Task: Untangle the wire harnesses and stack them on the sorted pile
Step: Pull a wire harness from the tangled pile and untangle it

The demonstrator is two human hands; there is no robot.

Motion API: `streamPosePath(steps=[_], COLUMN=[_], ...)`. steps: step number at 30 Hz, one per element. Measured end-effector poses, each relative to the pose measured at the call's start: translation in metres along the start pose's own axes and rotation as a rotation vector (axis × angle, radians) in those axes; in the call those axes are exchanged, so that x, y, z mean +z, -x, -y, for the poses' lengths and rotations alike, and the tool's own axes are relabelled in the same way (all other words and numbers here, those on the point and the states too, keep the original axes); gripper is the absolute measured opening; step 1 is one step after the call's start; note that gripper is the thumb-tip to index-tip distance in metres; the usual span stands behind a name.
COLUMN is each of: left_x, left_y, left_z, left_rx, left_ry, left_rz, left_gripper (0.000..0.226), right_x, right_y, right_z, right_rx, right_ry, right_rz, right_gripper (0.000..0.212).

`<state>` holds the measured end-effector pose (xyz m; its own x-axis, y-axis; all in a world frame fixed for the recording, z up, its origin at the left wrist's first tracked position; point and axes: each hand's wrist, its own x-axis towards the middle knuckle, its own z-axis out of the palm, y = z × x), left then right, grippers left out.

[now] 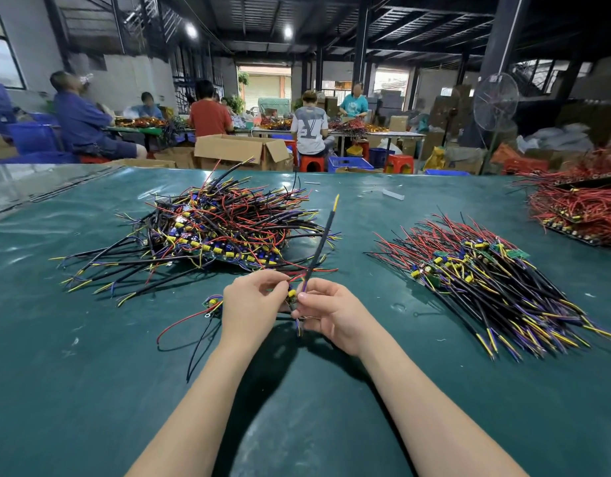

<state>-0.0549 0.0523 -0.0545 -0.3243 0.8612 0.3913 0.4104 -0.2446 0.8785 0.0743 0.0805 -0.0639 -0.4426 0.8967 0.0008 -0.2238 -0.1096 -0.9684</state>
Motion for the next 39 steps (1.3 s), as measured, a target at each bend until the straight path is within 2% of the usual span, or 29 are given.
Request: streamPosePath(steps=[2, 5, 8, 11, 14, 17, 21, 24, 27, 31, 36, 39], left_x=[-0.002, -0.003, -0.005, -0.001, 0.005, 0.007, 0.008, 0.008, 0.007, 0.012, 0.011, 0.011], left_y=[-0.001, -0.002, -0.003, -0.006, -0.011, -0.012, -0.01, -0.008, -0.005, -0.004, -0.006, -0.003], left_z=[-0.001, 0.001, 0.005, 0.009, 0.014, 0.016, 0.015, 0.012, 0.008, 0.007, 0.01, 0.009], left_rx=[-0.003, 0.06, 0.121, 0.049, -0.177, -0.352, -0.419, -0.35, -0.297, -0.295, -0.323, -0.337], left_ry=[-0.026, -0.131, -0.236, -0.184, 0.093, 0.314, 0.423, 0.372, 0.36, 0.363, 0.4, 0.398], left_rz=[0.001, -0.012, -0.026, -0.065, -0.046, -0.095, -0.162, -0.152, -0.149, -0.066, 0.048, 0.178], left_gripper=[0.03, 0.014, 0.009, 0.011, 0.017, 0.007, 0.012, 0.018, 0.018, 0.019, 0.023, 0.026], right_x=[0.001, 0.0, 0.002, 0.005, 0.005, 0.004, 0.011, 0.017, 0.017, 0.013, 0.015, 0.014], right_y=[0.0, 0.002, 0.001, 0.001, 0.001, 0.002, 0.002, 0.0, -0.001, -0.003, -0.006, -0.006], right_z=[-0.001, 0.0, 0.001, 0.0, -0.003, -0.003, -0.001, -0.006, -0.011, -0.015, -0.015, -0.013], right_rx=[-0.026, -0.039, -0.05, -0.076, -0.109, -0.183, -0.212, -0.241, -0.267, -0.399, -0.404, -0.368], right_ry=[0.039, -0.072, -0.152, -0.12, 0.098, 0.52, 0.797, 0.861, 0.888, 1.124, 1.193, 1.137], right_rz=[0.004, 0.02, 0.043, 0.041, 0.078, 0.117, 0.209, 0.067, -0.071, -0.221, -0.224, -0.252], right_gripper=[0.024, 0.027, 0.029, 0.042, 0.036, 0.009, 0.033, 0.034, 0.025, 0.018, 0.041, 0.045])
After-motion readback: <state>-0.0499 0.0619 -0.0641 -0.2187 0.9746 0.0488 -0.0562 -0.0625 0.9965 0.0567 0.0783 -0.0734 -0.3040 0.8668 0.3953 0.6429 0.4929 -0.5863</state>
